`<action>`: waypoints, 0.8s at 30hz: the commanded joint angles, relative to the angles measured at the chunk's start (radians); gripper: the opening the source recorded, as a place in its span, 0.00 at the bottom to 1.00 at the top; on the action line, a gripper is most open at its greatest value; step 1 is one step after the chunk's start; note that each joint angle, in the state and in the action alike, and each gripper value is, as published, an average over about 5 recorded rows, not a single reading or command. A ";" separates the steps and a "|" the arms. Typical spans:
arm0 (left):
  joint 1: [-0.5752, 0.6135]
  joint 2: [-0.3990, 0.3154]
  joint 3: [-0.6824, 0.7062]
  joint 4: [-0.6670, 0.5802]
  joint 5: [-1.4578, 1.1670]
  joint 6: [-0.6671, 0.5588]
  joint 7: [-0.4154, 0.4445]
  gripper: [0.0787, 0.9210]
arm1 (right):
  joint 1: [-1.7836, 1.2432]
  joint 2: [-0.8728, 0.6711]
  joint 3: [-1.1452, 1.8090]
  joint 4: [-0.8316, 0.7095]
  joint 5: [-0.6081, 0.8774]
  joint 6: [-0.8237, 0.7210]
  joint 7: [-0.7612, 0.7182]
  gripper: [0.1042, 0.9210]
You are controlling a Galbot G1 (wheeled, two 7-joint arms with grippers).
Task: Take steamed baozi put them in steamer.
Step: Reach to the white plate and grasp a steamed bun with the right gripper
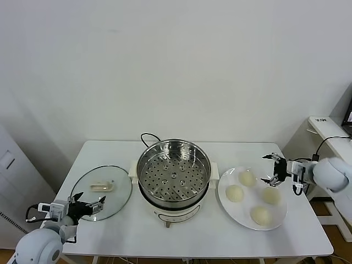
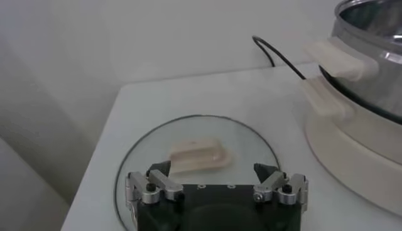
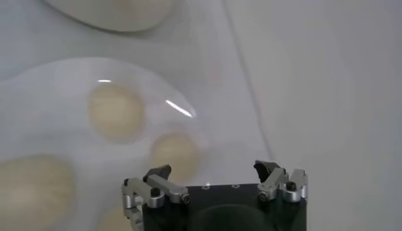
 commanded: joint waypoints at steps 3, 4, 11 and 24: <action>-0.003 0.001 -0.002 0.002 0.003 0.007 0.001 0.88 | 0.427 0.049 -0.463 -0.204 0.062 0.016 -0.178 0.88; -0.002 0.002 -0.002 0.002 0.002 0.007 0.002 0.88 | 0.444 0.071 -0.490 -0.229 0.062 0.019 -0.185 0.88; -0.005 0.015 -0.004 0.002 -0.001 0.008 0.004 0.88 | 0.481 0.203 -0.583 -0.340 0.025 0.039 -0.209 0.88; -0.008 0.027 -0.004 0.005 -0.005 0.006 0.006 0.88 | 0.398 0.311 -0.511 -0.451 -0.113 0.078 -0.148 0.88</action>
